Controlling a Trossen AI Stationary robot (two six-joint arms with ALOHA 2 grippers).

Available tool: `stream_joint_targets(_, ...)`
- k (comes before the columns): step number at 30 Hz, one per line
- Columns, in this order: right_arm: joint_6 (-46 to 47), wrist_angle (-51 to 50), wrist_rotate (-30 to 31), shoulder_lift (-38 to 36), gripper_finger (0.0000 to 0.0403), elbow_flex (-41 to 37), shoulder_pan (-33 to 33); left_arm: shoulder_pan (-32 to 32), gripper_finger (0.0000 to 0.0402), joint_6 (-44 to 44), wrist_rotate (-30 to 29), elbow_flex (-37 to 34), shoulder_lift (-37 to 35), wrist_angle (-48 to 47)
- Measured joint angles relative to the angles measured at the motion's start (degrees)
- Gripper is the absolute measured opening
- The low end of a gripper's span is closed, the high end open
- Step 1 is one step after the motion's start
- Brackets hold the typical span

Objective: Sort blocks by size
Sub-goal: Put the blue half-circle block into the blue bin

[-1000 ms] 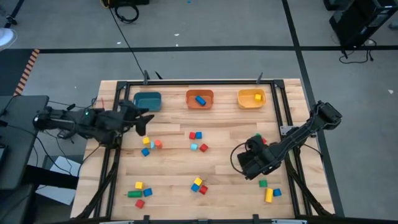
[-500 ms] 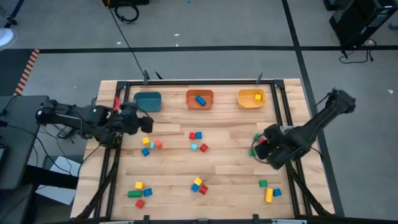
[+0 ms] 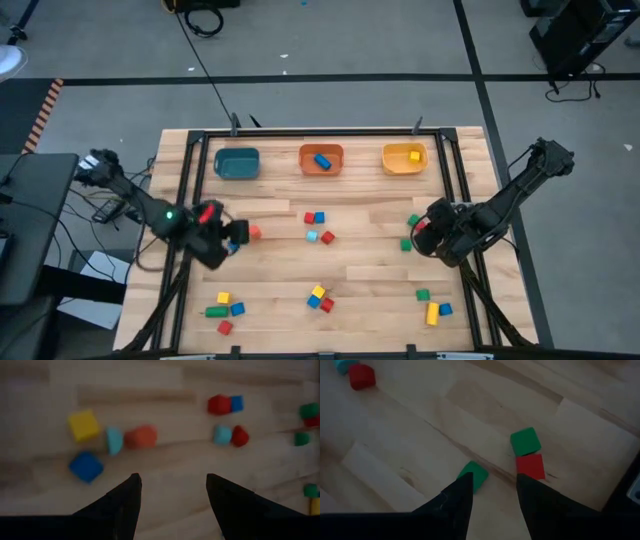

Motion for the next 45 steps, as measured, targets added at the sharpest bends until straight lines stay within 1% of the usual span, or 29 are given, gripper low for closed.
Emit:
stream_joint_targets(3, -1.9, -0.1, -0.1, 0.0, 0.0165, -0.2, 0.0, -3.5, 0.0231, -7.4, 1.7, 0.0, 2.9, -0.5)
stream_joint_targets(5, -3.3, -0.1, -0.1, 0.0, 0.0166, -0.2, -0.1, -4.4, 0.0231, -9.4, 3.7, 0.0, 4.8, -0.2)
stream_joint_targets(7, -4.6, -0.1, -0.1, 0.0, 0.0167, -0.2, -0.2, -4.6, 0.0231, -9.6, 5.2, 0.0, 6.8, -0.5)
stream_joint_targets(13, -6.7, -0.1, -0.2, 0.0, 0.0167, -0.2, -0.3, -4.5, 0.0231, -7.9, 5.7, 0.0, 11.7, -0.5)
stream_joint_targets(16, -6.8, 0.0, -0.2, 0.0, 0.0167, -0.2, -0.3, -4.5, 0.0231, -5.3, 7.7, 0.0, 12.8, -1.2)
stream_joint_targets(19, -6.8, 0.4, -0.4, 0.0, 0.0167, -0.2, -0.3, -4.5, 0.0231, -5.0, 11.0, 0.0, 13.2, -2.3)
stream_joint_targets(26, -4.3, 3.4, -0.2, 0.0, 0.0166, -0.2, -0.3, -4.5, 0.0231, -5.2, 11.1, 0.0, 13.1, -1.7)
stream_joint_targets(32, -0.5, 4.7, 1.1, 0.1, 0.0166, -0.2, -0.3, -3.5, 0.0231, -9.5, 11.1, 0.0, 14.3, -1.7)
stream_joint_targets(38, 0.3, 5.8, 2.6, 0.1, 0.0165, -0.2, -0.3, -2.2, 0.0231, -9.8, 11.0, 0.0, 20.2, -1.5)
stream_joint_targets(40, 0.3, 5.8, 2.6, 0.1, 0.0165, -0.2, -0.3, -2.1, 0.0231, -11.2, 11.0, 0.0, 22.6, -1.7)
stream_joint_targets(45, -0.8, 5.8, 2.7, 0.1, 0.0165, -0.2, -0.3, 0.3, 0.0231, -12.7, 12.0, 0.0, 28.3, -1.6)
